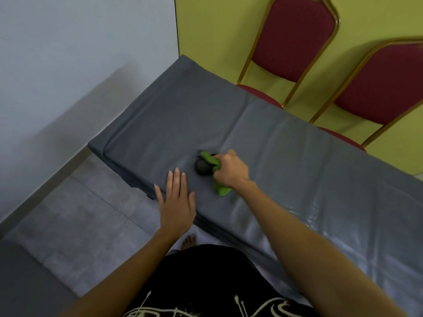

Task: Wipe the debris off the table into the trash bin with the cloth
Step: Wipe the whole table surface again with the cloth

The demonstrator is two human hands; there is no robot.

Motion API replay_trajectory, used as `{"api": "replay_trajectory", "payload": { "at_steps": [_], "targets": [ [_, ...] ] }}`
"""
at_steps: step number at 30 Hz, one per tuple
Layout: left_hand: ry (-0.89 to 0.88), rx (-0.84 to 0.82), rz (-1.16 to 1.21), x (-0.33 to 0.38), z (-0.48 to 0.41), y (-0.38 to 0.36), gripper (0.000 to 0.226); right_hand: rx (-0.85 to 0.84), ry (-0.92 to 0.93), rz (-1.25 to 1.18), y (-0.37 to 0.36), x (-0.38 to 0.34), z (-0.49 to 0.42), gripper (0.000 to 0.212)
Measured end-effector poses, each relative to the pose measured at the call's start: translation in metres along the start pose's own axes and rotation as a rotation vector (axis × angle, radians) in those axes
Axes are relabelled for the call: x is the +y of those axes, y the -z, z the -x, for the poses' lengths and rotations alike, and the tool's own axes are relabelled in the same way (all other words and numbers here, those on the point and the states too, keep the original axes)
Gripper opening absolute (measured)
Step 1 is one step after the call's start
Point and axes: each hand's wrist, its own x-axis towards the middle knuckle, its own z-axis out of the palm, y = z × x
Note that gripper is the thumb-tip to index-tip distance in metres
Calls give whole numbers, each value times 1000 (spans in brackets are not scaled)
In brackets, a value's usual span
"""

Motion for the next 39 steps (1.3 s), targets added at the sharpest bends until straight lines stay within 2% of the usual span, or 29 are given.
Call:
{"api": "replay_trajectory", "payload": {
  "at_steps": [2, 5, 9, 11, 14, 17, 20, 25, 27, 29, 31, 34, 39],
  "targets": [
    [5, -23, 1, 0, 0, 1, 61, 103, -148, 18, 15, 39, -2, 40],
    [18, -61, 5, -1, 0, 0, 61, 149, -272, 1, 22, 72, 2, 37],
    [13, -48, 25, 0, 1, -2, 61, 180, -326, -57, -1, 39, 21, 34],
    [11, -25, 19, 0, 2, -4, 61, 123, -253, -87, -24, 7, 41, 38],
    [3, -54, 11, -2, 1, -6, 64, 20, -3, -68, -56, -25, 71, 43],
    [-16, -63, 16, -2, 2, -4, 67, 39, 27, -39, -58, -4, 87, 43],
    [-19, -37, 41, 2, 1, -1, 61, 113, -111, -30, -43, 51, 103, 57],
    [-26, -97, 68, 7, 0, 4, 65, 277, -456, -108, -26, 124, 133, 50],
    [-106, -110, 64, 19, 4, 7, 67, 318, -531, -159, -29, 124, 139, 42],
    [-260, -125, 69, 43, 13, 6, 68, 325, -532, -204, -34, 106, 140, 37],
    [-379, -205, 110, 72, 28, 3, 66, 285, -468, -241, -42, 87, 144, 40],
    [-447, -314, 118, 96, 47, -8, 69, 225, -342, -228, -51, 79, 162, 45],
    [-531, -261, 17, 83, 53, -17, 67, 197, -359, -151, -45, 143, 207, 58]
  ]
}}
